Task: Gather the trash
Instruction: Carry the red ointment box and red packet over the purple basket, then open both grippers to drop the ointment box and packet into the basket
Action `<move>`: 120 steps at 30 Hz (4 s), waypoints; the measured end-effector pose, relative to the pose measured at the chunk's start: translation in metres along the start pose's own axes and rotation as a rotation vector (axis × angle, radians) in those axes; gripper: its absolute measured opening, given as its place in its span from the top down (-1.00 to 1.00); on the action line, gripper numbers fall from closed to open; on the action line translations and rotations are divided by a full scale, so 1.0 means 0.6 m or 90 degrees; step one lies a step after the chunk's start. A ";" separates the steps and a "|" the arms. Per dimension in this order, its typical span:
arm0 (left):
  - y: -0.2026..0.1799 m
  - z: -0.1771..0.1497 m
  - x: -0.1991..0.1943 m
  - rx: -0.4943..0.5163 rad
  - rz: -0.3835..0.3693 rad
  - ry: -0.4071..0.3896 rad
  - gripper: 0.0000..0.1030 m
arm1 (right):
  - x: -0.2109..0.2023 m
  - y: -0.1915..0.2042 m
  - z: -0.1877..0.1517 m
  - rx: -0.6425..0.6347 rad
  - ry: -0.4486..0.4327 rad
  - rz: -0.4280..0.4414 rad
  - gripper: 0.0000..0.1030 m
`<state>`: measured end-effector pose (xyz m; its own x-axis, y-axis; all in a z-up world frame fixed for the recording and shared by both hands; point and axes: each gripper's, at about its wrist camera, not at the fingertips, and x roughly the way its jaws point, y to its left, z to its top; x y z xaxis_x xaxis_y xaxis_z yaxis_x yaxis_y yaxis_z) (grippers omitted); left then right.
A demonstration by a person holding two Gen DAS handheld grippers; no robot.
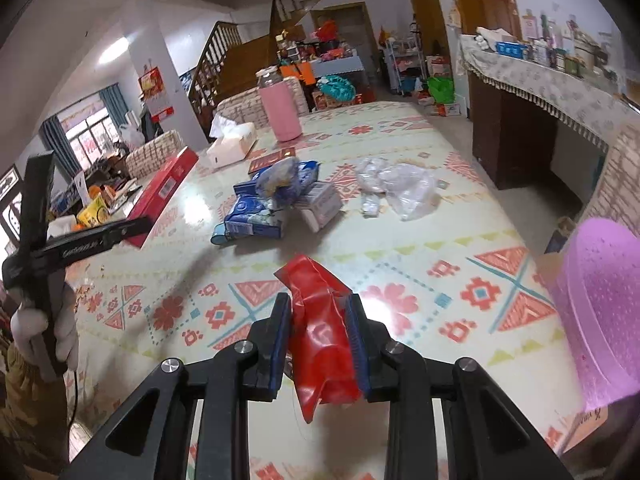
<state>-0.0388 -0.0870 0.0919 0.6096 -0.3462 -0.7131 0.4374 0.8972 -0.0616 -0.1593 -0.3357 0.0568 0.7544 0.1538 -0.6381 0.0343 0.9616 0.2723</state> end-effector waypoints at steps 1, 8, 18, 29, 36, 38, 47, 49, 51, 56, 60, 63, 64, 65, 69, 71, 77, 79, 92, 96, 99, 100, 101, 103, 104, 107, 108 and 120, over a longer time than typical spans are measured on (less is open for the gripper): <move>-0.013 -0.004 -0.003 0.006 -0.005 0.002 0.25 | -0.006 -0.006 -0.001 0.004 -0.003 -0.001 0.41; -0.107 -0.014 -0.009 0.055 -0.041 0.008 0.25 | -0.053 -0.053 -0.010 0.041 -0.032 -0.010 0.41; -0.209 -0.036 0.000 0.104 -0.043 0.025 0.24 | -0.082 -0.092 -0.026 0.059 -0.045 -0.006 0.41; -0.246 -0.053 0.005 0.128 -0.005 0.046 0.24 | -0.086 -0.107 -0.033 0.069 -0.050 0.010 0.41; -0.261 -0.054 0.011 0.137 -0.014 0.056 0.25 | -0.095 -0.119 -0.028 0.075 -0.060 0.008 0.41; -0.267 -0.053 0.011 0.143 -0.015 0.057 0.25 | -0.098 -0.123 -0.027 0.077 -0.064 0.007 0.41; -0.297 -0.041 0.013 0.162 -0.030 0.058 0.24 | -0.116 -0.140 -0.013 0.076 -0.085 -0.002 0.41; -0.306 -0.037 0.015 0.167 -0.035 0.059 0.25 | -0.122 -0.148 -0.009 0.078 -0.091 -0.007 0.41; -0.319 -0.033 0.017 0.175 -0.041 0.059 0.25 | -0.131 -0.160 -0.006 0.081 -0.098 -0.015 0.41; -0.357 -0.022 0.024 0.195 -0.063 0.058 0.24 | -0.153 -0.192 0.004 0.090 -0.114 -0.041 0.41; -0.393 -0.013 0.032 0.213 -0.081 0.059 0.24 | -0.174 -0.221 0.010 0.096 -0.127 -0.062 0.41; -0.420 -0.007 0.038 0.225 -0.099 0.064 0.25 | -0.187 -0.243 0.015 0.103 -0.132 -0.079 0.41; -0.431 -0.003 0.040 0.230 -0.107 0.065 0.24 | -0.190 -0.252 0.016 0.105 -0.133 -0.085 0.41; -0.442 0.001 0.041 0.234 -0.113 0.066 0.25 | -0.193 -0.260 0.017 0.107 -0.134 -0.091 0.41; -0.496 0.014 0.045 0.258 -0.148 0.064 0.25 | -0.204 -0.292 0.019 0.115 -0.139 -0.115 0.41; -0.522 0.020 0.049 0.269 -0.164 0.065 0.25 | -0.210 -0.313 0.020 0.125 -0.141 -0.130 0.41; -0.598 0.038 0.083 0.283 -0.218 0.086 0.25 | -0.222 -0.381 0.021 0.170 -0.145 -0.157 0.41; -0.616 0.042 0.098 0.283 -0.239 0.099 0.25 | -0.225 -0.398 0.019 0.180 -0.143 -0.164 0.41; -0.694 0.058 0.179 0.257 -0.314 0.161 -0.07 | -0.189 -0.490 -0.007 0.249 -0.096 -0.206 0.37; -0.681 0.059 0.168 0.246 -0.317 0.149 -0.20 | -0.186 -0.503 -0.019 0.288 -0.087 -0.196 0.12; -0.662 0.060 0.152 0.236 -0.307 0.136 -0.25 | -0.198 -0.508 -0.029 0.310 -0.102 -0.197 -0.11; -0.654 0.060 0.145 0.231 -0.303 0.130 -0.27 | -0.201 -0.507 -0.032 0.314 -0.106 -0.195 -0.14; -0.645 0.059 0.138 0.225 -0.301 0.124 -0.31 | -0.206 -0.507 -0.035 0.320 -0.111 -0.195 -0.18; -0.630 0.058 0.127 0.214 -0.297 0.118 -0.32 | -0.210 -0.507 -0.039 0.326 -0.116 -0.193 -0.21; -0.622 0.057 0.122 0.210 -0.295 0.116 -0.33 | -0.212 -0.505 -0.041 0.328 -0.118 -0.190 -0.24; -0.595 0.052 0.106 0.200 -0.286 0.106 -0.33 | -0.213 -0.497 -0.043 0.326 -0.120 -0.186 -0.28; -0.585 0.050 0.100 0.197 -0.279 0.100 -0.33 | -0.213 -0.494 -0.042 0.324 -0.121 -0.186 -0.30; -0.433 0.019 0.072 0.102 -0.208 0.091 -0.33 | -0.215 -0.417 -0.047 0.266 -0.178 -0.186 -0.53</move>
<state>-0.1187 -0.3379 0.0852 0.3283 -0.5550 -0.7643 0.6979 0.6878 -0.1997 -0.2838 -0.5898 0.0504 0.8170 -0.2250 -0.5309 0.4802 0.7752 0.4104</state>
